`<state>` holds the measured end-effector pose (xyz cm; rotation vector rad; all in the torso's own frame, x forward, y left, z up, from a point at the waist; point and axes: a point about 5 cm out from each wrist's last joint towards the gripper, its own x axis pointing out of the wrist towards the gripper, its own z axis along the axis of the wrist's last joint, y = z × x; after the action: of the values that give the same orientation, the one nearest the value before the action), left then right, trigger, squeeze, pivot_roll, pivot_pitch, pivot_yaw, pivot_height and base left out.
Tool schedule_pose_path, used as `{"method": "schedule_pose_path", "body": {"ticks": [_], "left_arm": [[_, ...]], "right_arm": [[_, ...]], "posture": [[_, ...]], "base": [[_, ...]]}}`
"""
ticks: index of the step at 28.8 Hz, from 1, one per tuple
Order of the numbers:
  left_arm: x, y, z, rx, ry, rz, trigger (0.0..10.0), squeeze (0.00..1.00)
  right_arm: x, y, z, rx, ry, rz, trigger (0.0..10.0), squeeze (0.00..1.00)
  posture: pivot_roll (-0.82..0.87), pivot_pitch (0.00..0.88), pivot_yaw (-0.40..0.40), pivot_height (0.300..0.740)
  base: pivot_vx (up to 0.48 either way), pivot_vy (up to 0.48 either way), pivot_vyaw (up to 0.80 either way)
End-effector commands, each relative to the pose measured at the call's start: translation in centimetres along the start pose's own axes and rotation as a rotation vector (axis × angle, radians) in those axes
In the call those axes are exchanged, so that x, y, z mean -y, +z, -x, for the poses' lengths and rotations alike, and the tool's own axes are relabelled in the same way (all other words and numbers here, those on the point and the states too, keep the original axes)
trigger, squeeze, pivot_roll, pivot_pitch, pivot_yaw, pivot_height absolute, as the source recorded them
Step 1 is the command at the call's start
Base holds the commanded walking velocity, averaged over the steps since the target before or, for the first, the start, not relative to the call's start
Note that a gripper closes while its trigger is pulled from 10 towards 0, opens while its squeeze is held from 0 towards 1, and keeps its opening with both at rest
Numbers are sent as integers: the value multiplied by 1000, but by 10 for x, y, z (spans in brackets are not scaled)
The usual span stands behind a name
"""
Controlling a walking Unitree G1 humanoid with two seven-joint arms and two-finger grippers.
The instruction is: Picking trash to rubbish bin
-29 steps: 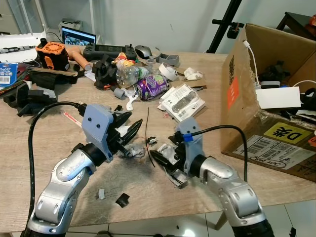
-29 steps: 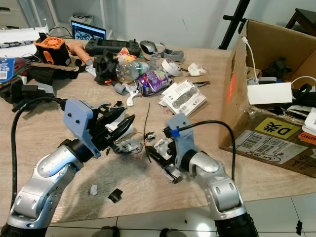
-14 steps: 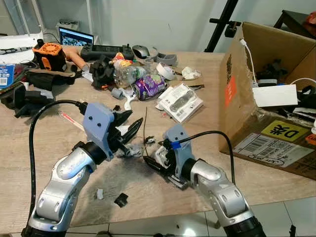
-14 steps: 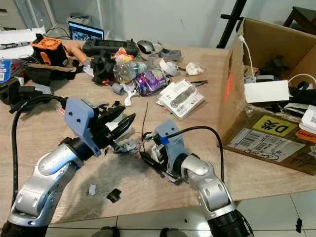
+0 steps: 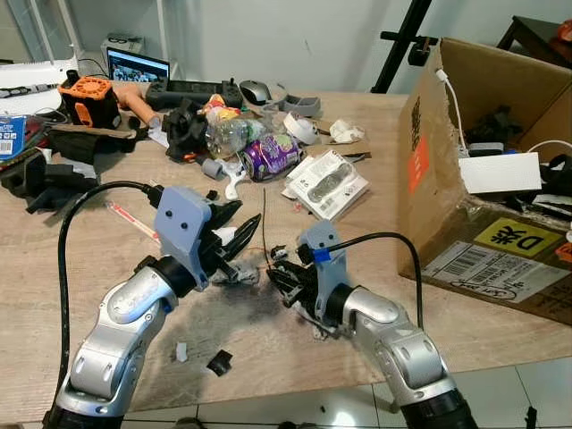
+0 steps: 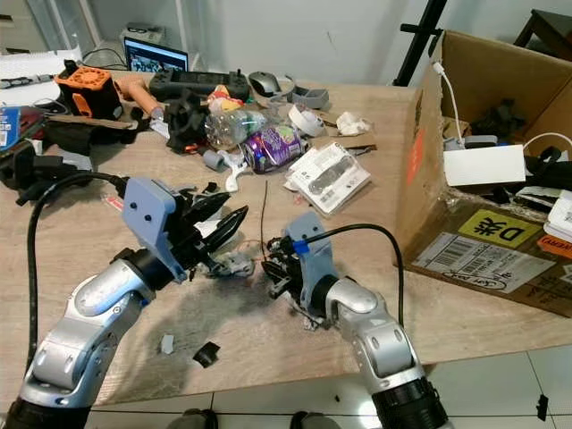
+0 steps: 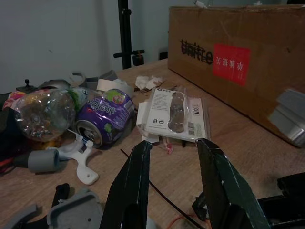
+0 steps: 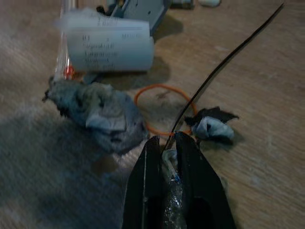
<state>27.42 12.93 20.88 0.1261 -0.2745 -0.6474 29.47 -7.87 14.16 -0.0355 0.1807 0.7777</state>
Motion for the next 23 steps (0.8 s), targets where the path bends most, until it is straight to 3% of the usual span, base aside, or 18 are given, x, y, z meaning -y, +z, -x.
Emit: {"method": "schedule_pose_path", "body": {"ticks": [1, 2, 4, 6, 8, 9, 10, 13, 16, 19, 23], "left_arm": [[4, -3, -3, -2, -20, 3, 10000, 0], [4, -1, -4, 12, -17, 14, 10000, 0], [4, -1, -4, 12, -17, 14, 10000, 0], [4, 1, -6, 28, -11, 23, 10000, 0], [4, 1, -6, 28, -11, 23, 10000, 0], [3, 3, -7, 40, -7, 30, 10000, 0], [3, 3, -7, 40, -7, 30, 10000, 0], [0, 8, -13, 73, 4, 39, 10000, 0], [0, 9, -14, 77, 8, 38, 10000, 0], [-1, 10, -14, 86, 15, 40, 10000, 0], [0, 9, -14, 87, 24, 42, 10000, 0]], "right_arm": [[4, 7, 1, 56, -20, -31, 0, 0], [5, 18, 1, 121, -30, -34, 0, 0], [5, 18, 1, 121, -30, -34, 0, 0], [9, 43, 2, 250, -38, -41, 0, 0], [9, 43, 2, 250, -38, -41, 0, 0], [10, 61, 5, 332, -18, -34, 0, 0], [10, 61, 5, 332, -18, -34, 0, 0], [18, 105, 16, 501, 29, 9, 0, 0], [22, 118, 20, 541, 26, 36, 0, 0], [38, 156, 36, 650, -17, 99, 0, 0], [60, 181, 51, 717, -133, 166, 0, 0]], "posture": [[33, 214, -73, 740], [25, 210, -71, 740], [25, 210, -71, 740], [30, 209, -71, 740], [30, 209, -71, 740], [18, 213, -70, 740], [18, 213, -70, 740], [24, 205, -74, 740], [16, 207, -74, 740], [15, 192, -79, 740], [13, 199, -83, 740]], "base": [[0, 0, 0], [0, 0, 0], [0, 0, 0], [0, 0, 0], [0, 0, 0], [0, 0, 0], [0, 0, 0], [0, 0, 0], [0, 0, 0], [0, 0, 0], [0, 0, 0]]}}
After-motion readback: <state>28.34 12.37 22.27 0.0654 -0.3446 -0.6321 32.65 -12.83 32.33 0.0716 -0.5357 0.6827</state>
